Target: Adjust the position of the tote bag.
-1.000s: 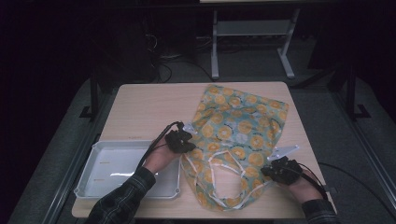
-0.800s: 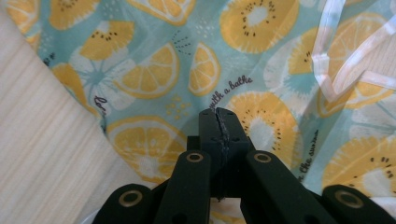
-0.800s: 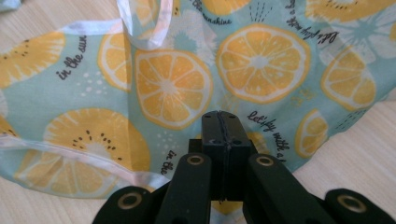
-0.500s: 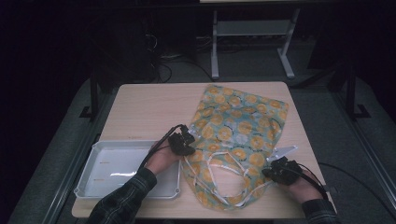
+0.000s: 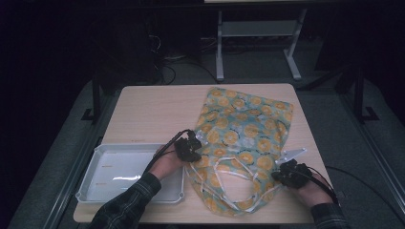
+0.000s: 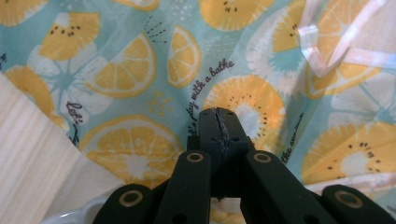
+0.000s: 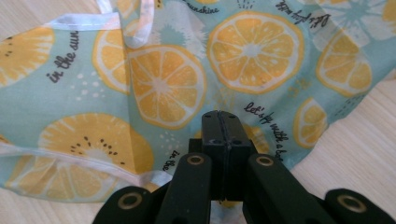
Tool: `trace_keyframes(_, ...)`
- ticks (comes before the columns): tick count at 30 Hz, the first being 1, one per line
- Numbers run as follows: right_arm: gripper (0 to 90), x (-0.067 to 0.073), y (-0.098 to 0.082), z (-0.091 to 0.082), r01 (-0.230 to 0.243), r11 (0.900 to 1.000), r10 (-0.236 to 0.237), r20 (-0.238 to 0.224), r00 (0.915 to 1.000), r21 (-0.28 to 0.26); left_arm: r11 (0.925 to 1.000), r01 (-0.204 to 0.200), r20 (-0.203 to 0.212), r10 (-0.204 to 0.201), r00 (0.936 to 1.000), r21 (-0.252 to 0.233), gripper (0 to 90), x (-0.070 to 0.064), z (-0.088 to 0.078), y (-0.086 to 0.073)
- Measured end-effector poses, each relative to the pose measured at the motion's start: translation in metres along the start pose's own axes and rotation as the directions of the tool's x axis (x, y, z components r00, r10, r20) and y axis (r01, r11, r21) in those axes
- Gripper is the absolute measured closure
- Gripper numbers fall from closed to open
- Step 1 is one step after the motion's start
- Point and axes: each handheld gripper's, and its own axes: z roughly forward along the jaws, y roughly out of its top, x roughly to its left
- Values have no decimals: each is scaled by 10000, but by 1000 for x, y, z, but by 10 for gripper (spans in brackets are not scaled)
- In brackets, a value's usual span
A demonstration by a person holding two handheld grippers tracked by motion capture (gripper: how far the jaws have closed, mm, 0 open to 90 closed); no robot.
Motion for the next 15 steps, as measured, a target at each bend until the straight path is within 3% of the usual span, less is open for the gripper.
trace_keyframes(6,897,-6,-3,-2,-11,10000,10,249,9997,30,9996,-207,366,199,9991,215,900,-10,0,2)
trace_keyframes(11,897,-12,-5,-3,-194,9998,191,351,9992,62,9999,-68,639,60,9979,124,900,-16,-1,1)
trace_keyframes(15,896,-19,-8,-4,-435,9991,435,328,9985,-21,9994,-240,594,225,9980,237,900,-23,-2,0)
